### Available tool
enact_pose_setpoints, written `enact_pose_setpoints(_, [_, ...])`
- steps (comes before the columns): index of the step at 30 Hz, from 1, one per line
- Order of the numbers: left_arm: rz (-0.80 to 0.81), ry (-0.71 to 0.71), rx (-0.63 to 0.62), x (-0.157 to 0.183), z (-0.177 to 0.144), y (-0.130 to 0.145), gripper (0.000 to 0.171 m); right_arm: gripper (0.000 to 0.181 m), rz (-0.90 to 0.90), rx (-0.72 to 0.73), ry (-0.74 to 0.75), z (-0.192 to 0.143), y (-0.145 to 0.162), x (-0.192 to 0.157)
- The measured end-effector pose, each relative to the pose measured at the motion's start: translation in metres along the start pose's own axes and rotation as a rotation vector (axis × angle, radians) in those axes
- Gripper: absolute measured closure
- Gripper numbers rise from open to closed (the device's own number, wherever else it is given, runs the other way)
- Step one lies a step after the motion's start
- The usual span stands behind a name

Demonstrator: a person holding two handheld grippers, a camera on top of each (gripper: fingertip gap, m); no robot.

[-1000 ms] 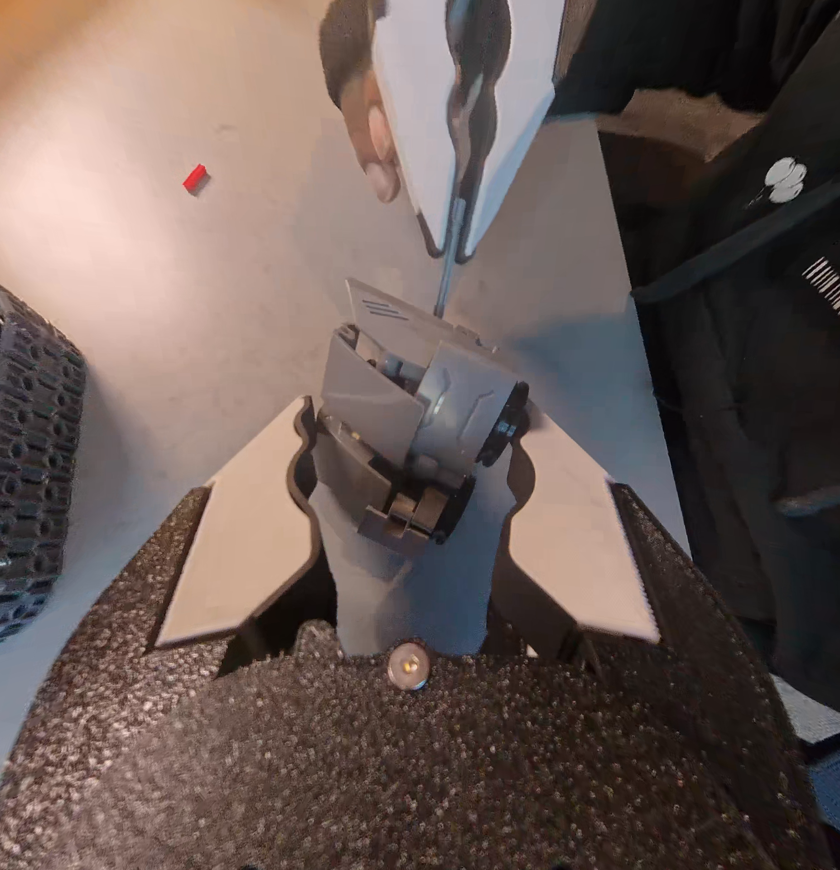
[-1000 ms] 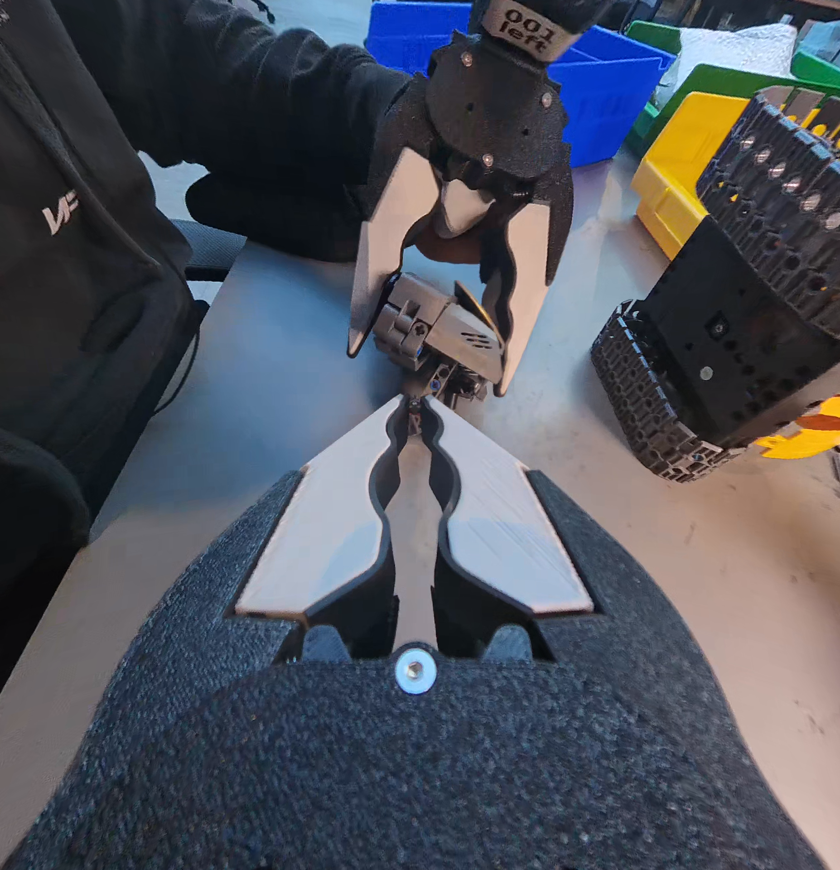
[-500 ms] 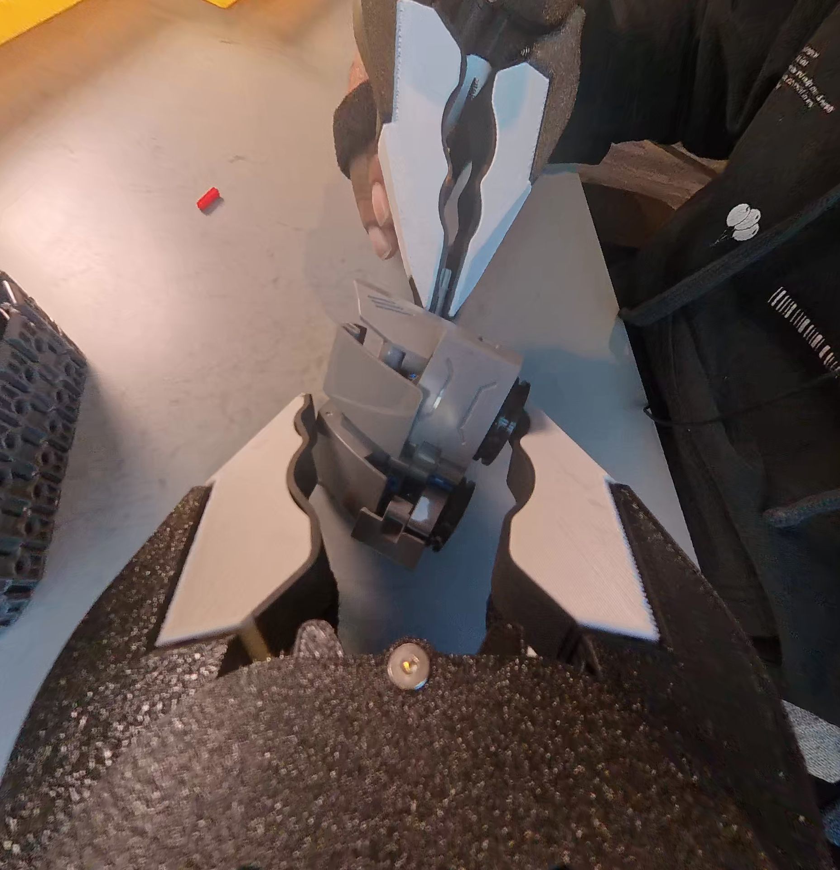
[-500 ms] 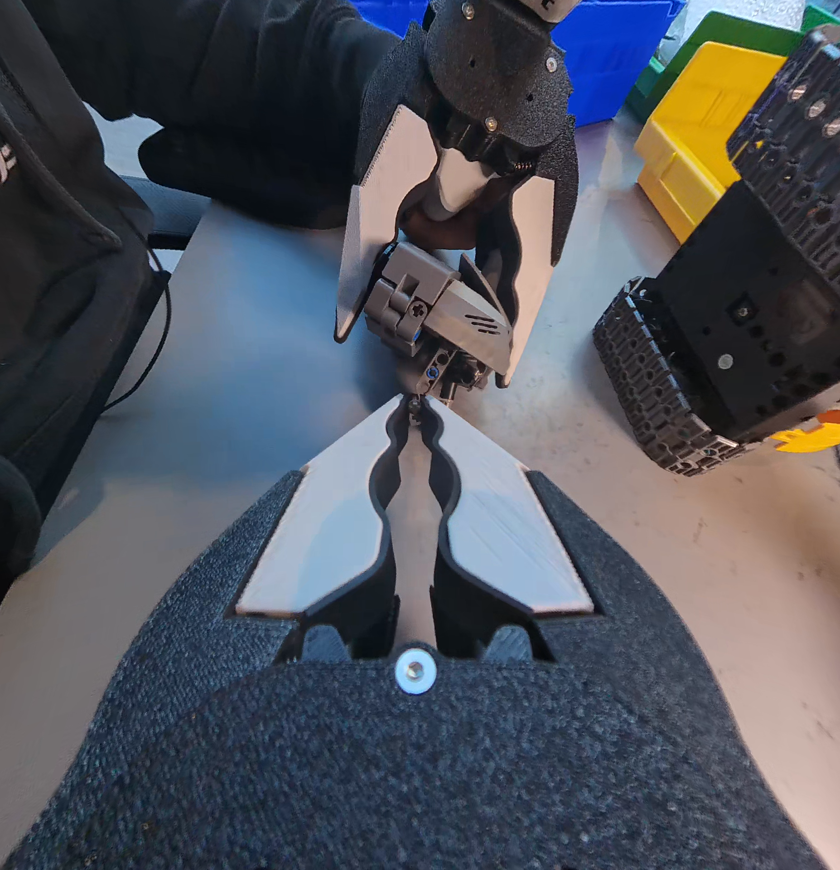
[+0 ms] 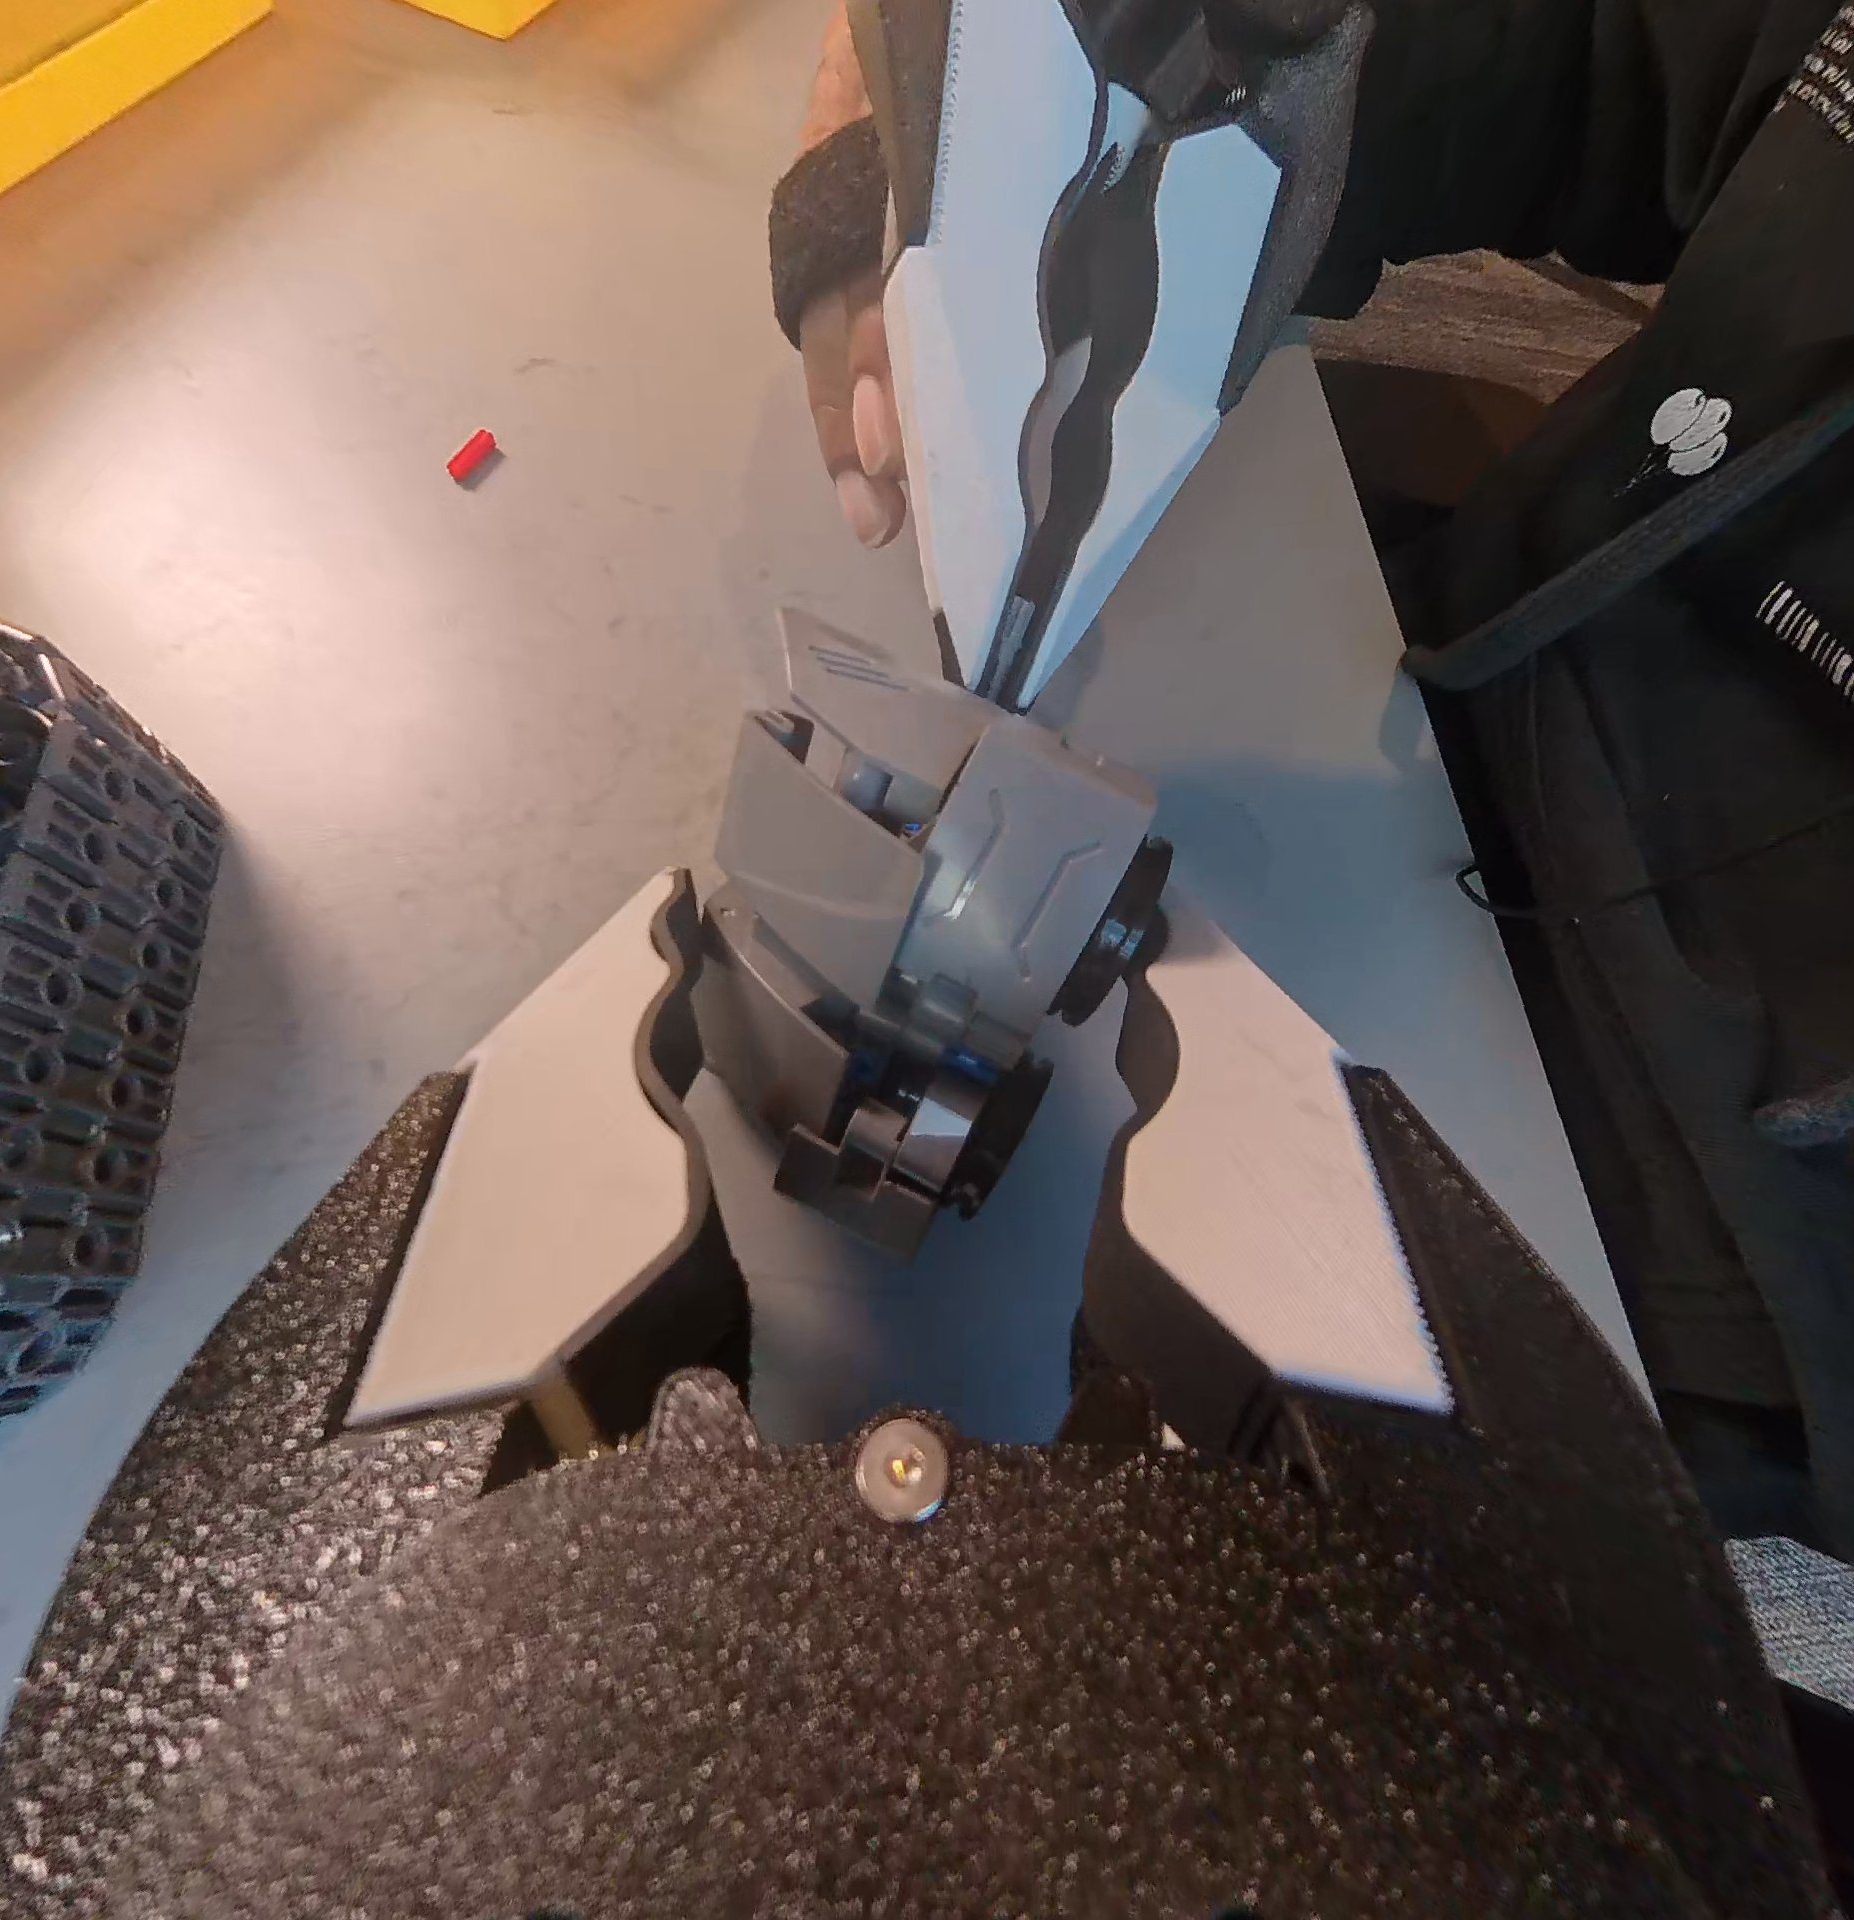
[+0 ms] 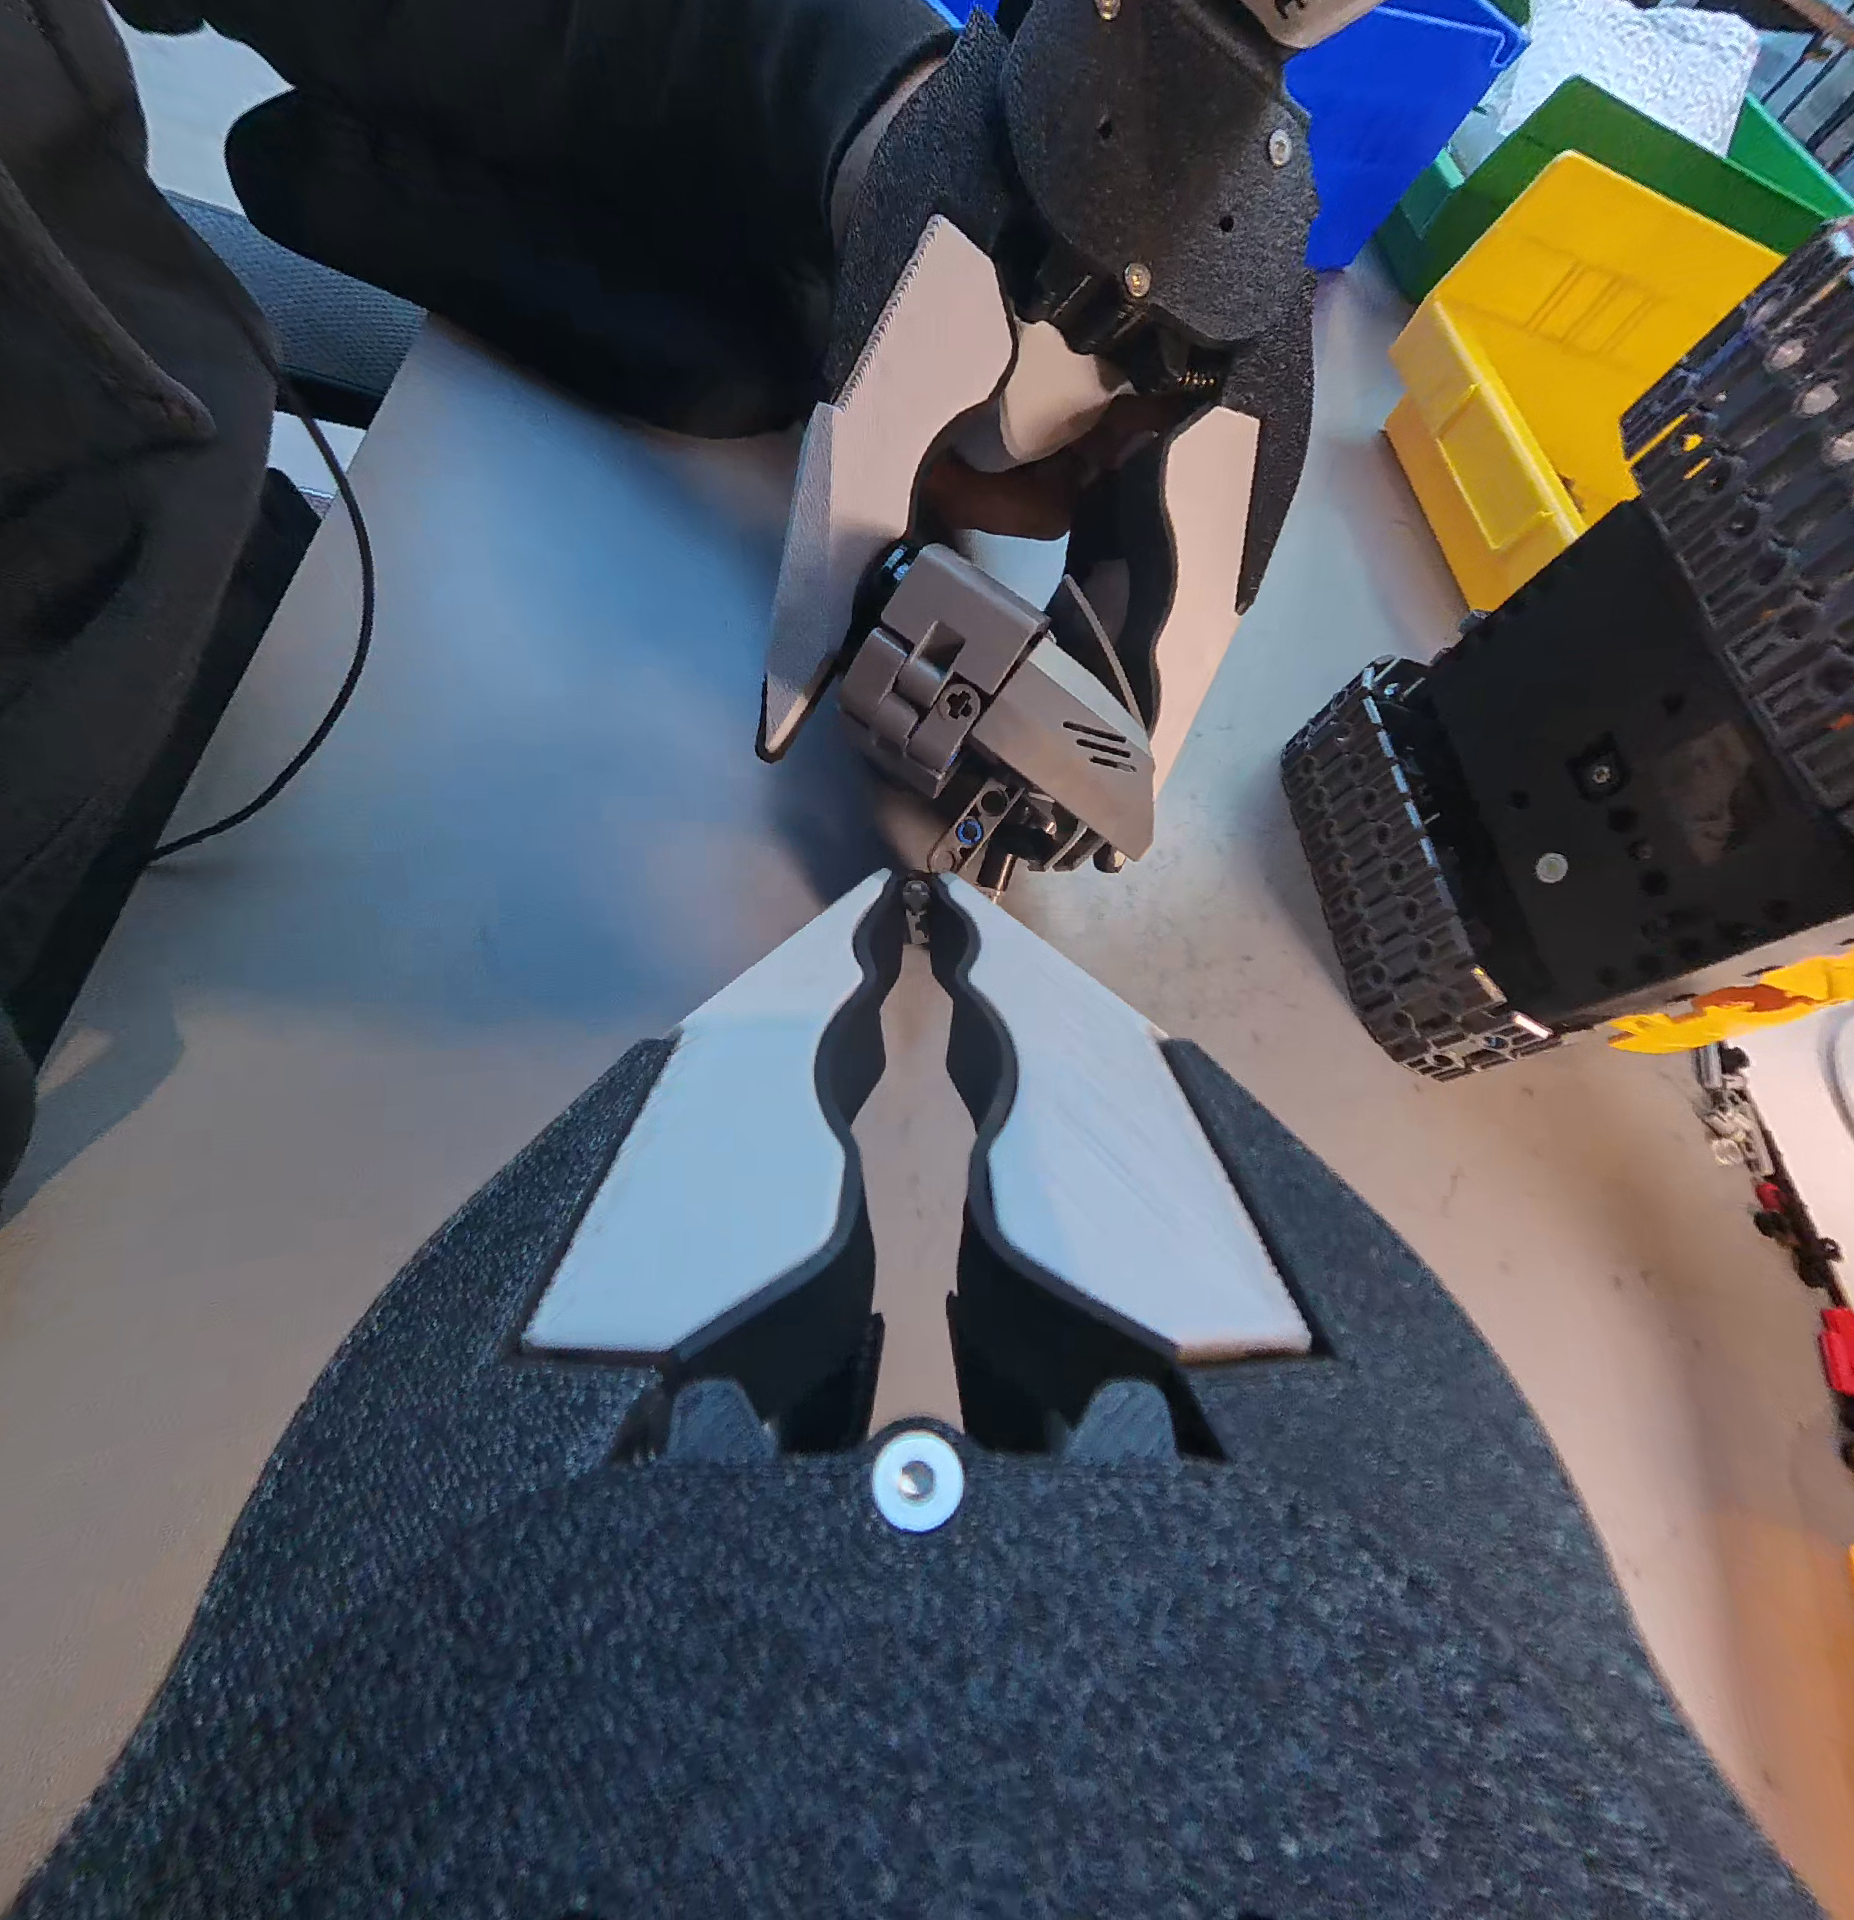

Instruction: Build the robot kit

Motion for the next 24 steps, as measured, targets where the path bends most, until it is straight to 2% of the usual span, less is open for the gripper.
enact_pose_setpoints(5, [0.005,-0.008,-0.002,0.0,0.0,0.001,0.091,0.178,0.012,0.015,-0.002,0.001,0.001,0.0])
enact_pose_setpoints(15, [0.002,-0.013,-0.005,0.0,-0.001,0.002,0.091,0.178,-0.025,-0.043,0.026,0.004,-0.004,0.0])
enact_pose_setpoints(20, [-0.003,-0.019,0.006,-0.001,-0.003,0.003,0.091,0.178,0.044,-0.009,-0.005,0.004,-0.001,0.004])
enact_pose_setpoints(24, [-0.015,-0.035,0.001,0.0,-0.008,0.003,0.081,0.178,0.028,-0.056,-0.015,0.012,0.006,0.003])
Point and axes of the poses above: each gripper's, where its closed fingertips meet, z out along the fingers, y out of its underside, x = y × z across the jaws, the point moved 9 cm from there along -z, back along the fingers, and after that the axes turned 14 degrees about -x, right-handed, at the moved point
